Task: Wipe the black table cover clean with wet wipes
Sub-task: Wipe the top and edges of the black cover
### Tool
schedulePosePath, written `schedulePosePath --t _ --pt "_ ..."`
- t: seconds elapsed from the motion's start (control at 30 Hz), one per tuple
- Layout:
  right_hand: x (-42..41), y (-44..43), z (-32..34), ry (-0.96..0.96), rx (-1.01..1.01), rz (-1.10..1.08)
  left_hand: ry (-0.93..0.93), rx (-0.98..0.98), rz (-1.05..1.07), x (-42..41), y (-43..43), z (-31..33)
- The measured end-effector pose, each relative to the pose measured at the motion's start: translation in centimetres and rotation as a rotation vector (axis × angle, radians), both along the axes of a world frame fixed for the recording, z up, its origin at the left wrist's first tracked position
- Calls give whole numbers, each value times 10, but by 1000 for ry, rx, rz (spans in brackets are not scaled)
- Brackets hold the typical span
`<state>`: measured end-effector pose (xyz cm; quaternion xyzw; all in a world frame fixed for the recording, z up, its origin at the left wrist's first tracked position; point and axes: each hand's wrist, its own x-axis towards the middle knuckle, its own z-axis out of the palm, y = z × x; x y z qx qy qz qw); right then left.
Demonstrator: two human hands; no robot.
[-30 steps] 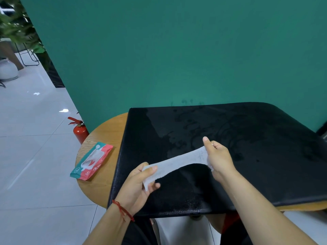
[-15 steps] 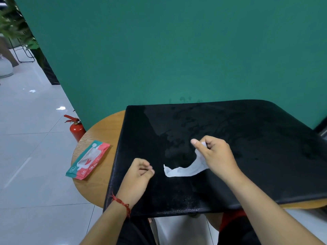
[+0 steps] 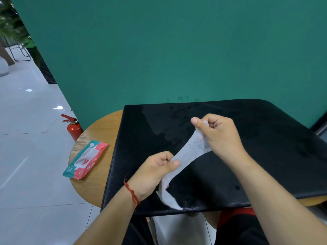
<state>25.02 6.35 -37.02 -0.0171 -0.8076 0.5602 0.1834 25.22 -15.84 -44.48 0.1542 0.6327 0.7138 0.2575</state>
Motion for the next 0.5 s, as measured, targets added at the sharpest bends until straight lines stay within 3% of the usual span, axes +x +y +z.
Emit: schedulePosePath --t 0.13,0.33,0.5 --pt "-8 17 -2 43 -58 -140 -82 -4 -117 5 -22 -20" --pt "-16 29 -17 46 -29 -253 -166 73 -111 2 -46 -31" --pt "-14 37 -31 53 -68 -332 -261 279 212 2 -47 -37"
